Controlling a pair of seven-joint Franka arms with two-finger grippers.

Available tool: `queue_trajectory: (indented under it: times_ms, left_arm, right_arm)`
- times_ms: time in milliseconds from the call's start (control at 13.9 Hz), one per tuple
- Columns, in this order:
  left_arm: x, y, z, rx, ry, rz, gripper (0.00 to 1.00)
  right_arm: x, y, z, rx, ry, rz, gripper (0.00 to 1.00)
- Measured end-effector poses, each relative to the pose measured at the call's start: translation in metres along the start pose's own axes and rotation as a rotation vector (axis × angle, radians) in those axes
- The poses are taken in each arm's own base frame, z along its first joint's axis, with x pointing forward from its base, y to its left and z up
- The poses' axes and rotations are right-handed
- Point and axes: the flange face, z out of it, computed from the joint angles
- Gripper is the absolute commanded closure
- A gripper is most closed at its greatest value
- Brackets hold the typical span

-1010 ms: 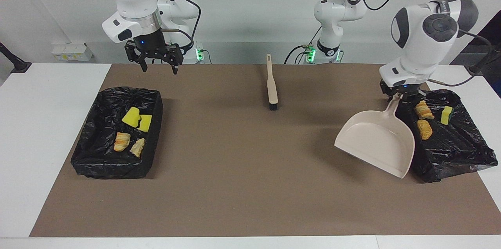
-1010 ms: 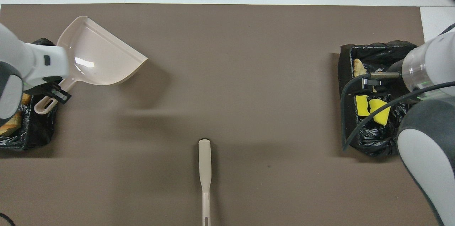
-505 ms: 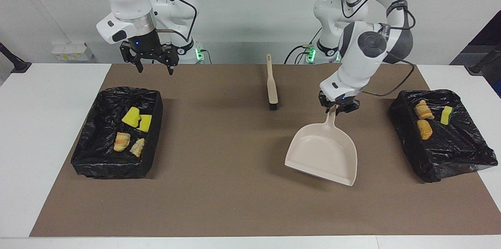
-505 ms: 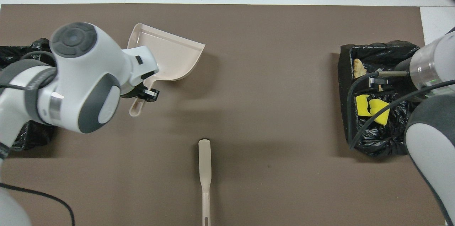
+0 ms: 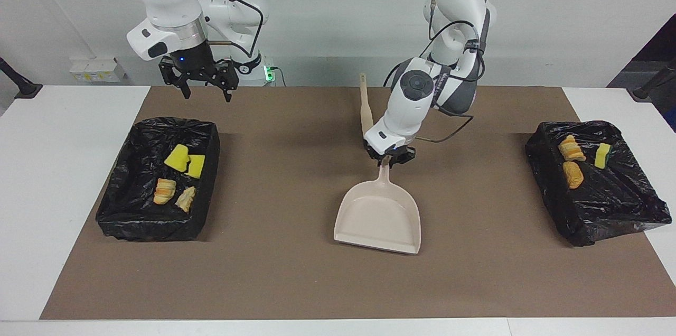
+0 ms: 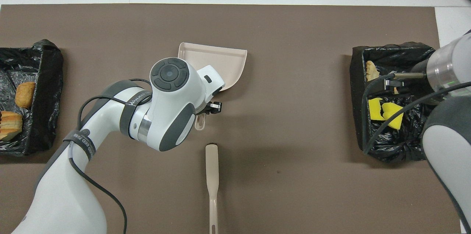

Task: Sweep and dump trash in bin

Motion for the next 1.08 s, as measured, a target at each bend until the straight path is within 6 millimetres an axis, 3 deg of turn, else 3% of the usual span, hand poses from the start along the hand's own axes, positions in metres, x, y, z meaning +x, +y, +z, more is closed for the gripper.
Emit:
queue_trajectory:
  times_ms: [144, 361, 505, 794, 1082]
  left_arm:
    - [0.0, 0.0, -0.003, -0.001, 0.006, -0.039, 0.0]
    - [0.008, -0.026, -0.021, -0.001, 0.028, -0.124, 0.0]
    - [0.021, -0.065, -0.044, -0.005, 0.064, -0.188, 0.0]
    - [0.046, -0.169, -0.105, 0.0, 0.172, -0.286, 0.0]
    - [0.034, -0.243, -0.148, 0.028, 0.172, -0.202, 0.0]
  right_arm:
    - [0.0, 0.0, 0.0, 0.0, 0.0, 0.0, 0.0]
    - [0.0, 0.0, 0.001, 0.0, -0.002, 0.0, 0.0]
    - [0.0, 0.0, 0.001, 0.0, -0.002, 0.0, 0.0]
    - [0.001, 0.006, 0.004, -0.001, -0.006, 0.002, 0.0]
    - [0.013, 0.054, 0.026, 0.002, 0.0, -0.041, 0.0]
